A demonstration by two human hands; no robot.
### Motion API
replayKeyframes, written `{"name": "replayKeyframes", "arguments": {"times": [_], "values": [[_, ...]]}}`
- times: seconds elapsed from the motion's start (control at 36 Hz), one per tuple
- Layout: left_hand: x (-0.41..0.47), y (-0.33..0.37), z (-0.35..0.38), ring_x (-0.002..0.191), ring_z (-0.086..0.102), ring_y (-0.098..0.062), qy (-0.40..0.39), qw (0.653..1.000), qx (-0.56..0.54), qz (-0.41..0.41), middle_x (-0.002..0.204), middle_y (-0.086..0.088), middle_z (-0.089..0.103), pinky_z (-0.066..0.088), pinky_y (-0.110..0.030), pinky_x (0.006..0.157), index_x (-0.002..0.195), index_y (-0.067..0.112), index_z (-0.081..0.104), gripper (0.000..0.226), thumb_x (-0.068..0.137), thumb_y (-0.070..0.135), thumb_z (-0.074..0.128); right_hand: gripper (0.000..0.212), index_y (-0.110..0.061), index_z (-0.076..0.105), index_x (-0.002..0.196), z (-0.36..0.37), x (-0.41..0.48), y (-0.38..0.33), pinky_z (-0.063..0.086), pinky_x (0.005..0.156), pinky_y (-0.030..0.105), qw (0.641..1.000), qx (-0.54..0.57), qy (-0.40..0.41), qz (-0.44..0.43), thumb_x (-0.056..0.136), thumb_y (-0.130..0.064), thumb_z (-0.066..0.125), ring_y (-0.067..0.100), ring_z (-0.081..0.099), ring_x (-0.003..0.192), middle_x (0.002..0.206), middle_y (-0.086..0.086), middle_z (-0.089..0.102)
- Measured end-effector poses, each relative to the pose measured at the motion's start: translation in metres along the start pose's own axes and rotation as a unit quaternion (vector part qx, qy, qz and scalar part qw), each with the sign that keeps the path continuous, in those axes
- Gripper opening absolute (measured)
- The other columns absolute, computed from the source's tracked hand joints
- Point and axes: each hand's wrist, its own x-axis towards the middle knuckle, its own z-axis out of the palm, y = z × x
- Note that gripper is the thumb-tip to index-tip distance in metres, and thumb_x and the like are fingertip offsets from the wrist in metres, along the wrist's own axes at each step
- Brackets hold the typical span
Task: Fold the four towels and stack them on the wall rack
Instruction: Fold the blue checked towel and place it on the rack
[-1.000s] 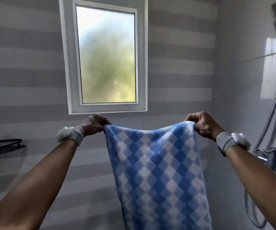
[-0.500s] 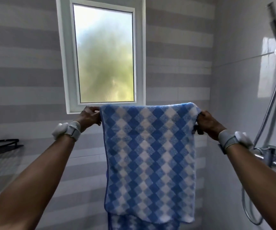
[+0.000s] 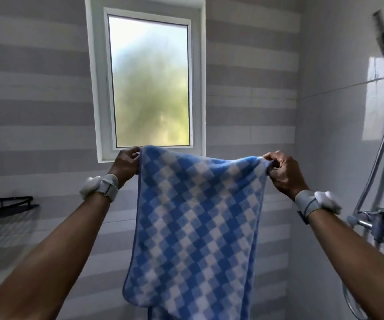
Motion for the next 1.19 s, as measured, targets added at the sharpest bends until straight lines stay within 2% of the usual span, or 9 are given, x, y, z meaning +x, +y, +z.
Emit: {"name": "replayKeyframes", "arguments": {"times": [0.11, 0.25, 0.53, 0.61, 0.69, 0.86, 0.97, 1.11, 1.19], "values": [[-0.004, 0.004, 0.002, 0.071, 0.061, -0.025, -0.026, 0.996, -0.046, -0.077, 0.082, -0.010, 0.063, 0.057, -0.032, 0.056, 0.109, 0.003, 0.056, 0.024, 0.099, 0.024, 0.057, 0.013, -0.006, 0.066, 0.090, -0.003, 0.006, -0.002, 0.061, 0.059, 0.043, 0.988, 0.094, -0.056, 0.110, 0.090, -0.013, 0.056, 0.031, 0.069, 0.074, 0.082, 0.018, 0.068], [-0.023, 0.006, 0.009, 0.074, 0.063, -0.024, -0.121, 0.983, -0.059, -0.124, 0.087, -0.009, 0.063, 0.061, -0.031, 0.058, 0.095, 0.011, 0.058, 0.013, 0.102, 0.012, 0.047, 0.037, -0.002, 0.062, 0.096, -0.006, -0.004, -0.031, 0.055, 0.047, 0.032, 0.951, 0.168, -0.152, 0.212, 0.106, -0.029, 0.038, 0.031, 0.067, 0.064, 0.085, 0.019, 0.067], [-0.029, -0.002, 0.008, 0.064, 0.062, -0.015, -0.121, 0.963, -0.120, -0.208, 0.078, -0.006, 0.062, 0.057, -0.026, 0.055, 0.088, 0.010, 0.057, 0.019, 0.103, 0.015, 0.047, 0.054, -0.027, 0.061, 0.123, -0.006, -0.017, -0.010, 0.060, 0.078, 0.047, 0.894, 0.255, -0.262, 0.260, 0.100, -0.065, 0.030, 0.032, 0.069, 0.099, 0.111, 0.009, 0.072], [-0.028, -0.003, 0.009, 0.067, 0.067, -0.016, -0.127, 0.969, -0.156, -0.147, 0.080, -0.006, 0.071, 0.057, -0.022, 0.059, 0.096, 0.006, 0.063, 0.020, 0.101, 0.003, 0.044, 0.032, -0.019, 0.067, 0.113, -0.009, -0.018, -0.012, 0.057, 0.074, 0.037, 0.903, 0.290, -0.214, 0.232, 0.106, -0.028, 0.037, 0.029, 0.063, 0.093, 0.107, 0.014, 0.070], [-0.024, -0.003, 0.010, 0.093, 0.070, -0.020, -0.099, 0.964, -0.216, -0.117, 0.107, -0.011, 0.072, 0.058, -0.024, 0.074, 0.114, 0.002, 0.065, 0.029, 0.101, 0.000, 0.039, 0.038, -0.004, 0.073, 0.097, -0.011, -0.018, -0.017, 0.050, 0.062, 0.024, 0.917, 0.313, -0.117, 0.218, 0.088, 0.003, 0.036, 0.025, 0.058, 0.082, 0.095, 0.009, 0.072], [-0.019, -0.011, 0.025, 0.085, 0.066, -0.022, 0.017, 0.946, -0.282, -0.157, 0.098, -0.010, 0.071, 0.059, -0.023, 0.067, 0.100, 0.003, 0.068, 0.025, 0.100, 0.006, 0.043, 0.036, -0.012, 0.078, 0.074, 0.006, -0.009, -0.011, 0.044, 0.061, 0.020, 0.936, 0.267, 0.037, 0.225, 0.097, -0.029, 0.055, 0.014, 0.054, 0.067, 0.072, 0.003, 0.070], [-0.017, -0.013, 0.032, 0.079, 0.063, -0.021, -0.003, 0.950, -0.234, -0.205, 0.095, -0.013, 0.070, 0.059, -0.021, 0.059, 0.102, 0.003, 0.071, 0.016, 0.088, 0.010, 0.070, 0.012, -0.016, 0.075, 0.091, 0.017, -0.007, -0.001, 0.049, 0.075, 0.021, 0.963, 0.191, 0.011, 0.187, 0.085, -0.024, 0.078, 0.012, 0.062, 0.077, 0.087, -0.001, 0.072], [-0.021, -0.011, 0.033, 0.079, 0.064, -0.020, 0.001, 0.954, -0.214, -0.211, 0.092, -0.013, 0.069, 0.059, -0.023, 0.058, 0.097, 0.004, 0.070, 0.010, 0.088, 0.009, 0.069, 0.019, -0.016, 0.074, 0.091, 0.025, -0.004, 0.017, 0.054, 0.088, 0.041, 0.965, 0.144, 0.012, 0.219, 0.093, -0.033, 0.065, 0.018, 0.067, 0.086, 0.097, 0.008, 0.076], [-0.023, -0.016, 0.028, 0.080, 0.066, -0.021, -0.018, 0.958, -0.196, -0.207, 0.095, -0.014, 0.070, 0.059, -0.022, 0.059, 0.102, 0.002, 0.070, 0.018, 0.086, 0.009, 0.071, 0.010, -0.019, 0.075, 0.088, 0.020, -0.010, 0.019, 0.055, 0.086, 0.037, 0.967, 0.130, 0.016, 0.218, 0.093, -0.021, 0.067, 0.019, 0.069, 0.083, 0.094, 0.006, 0.076]]}}
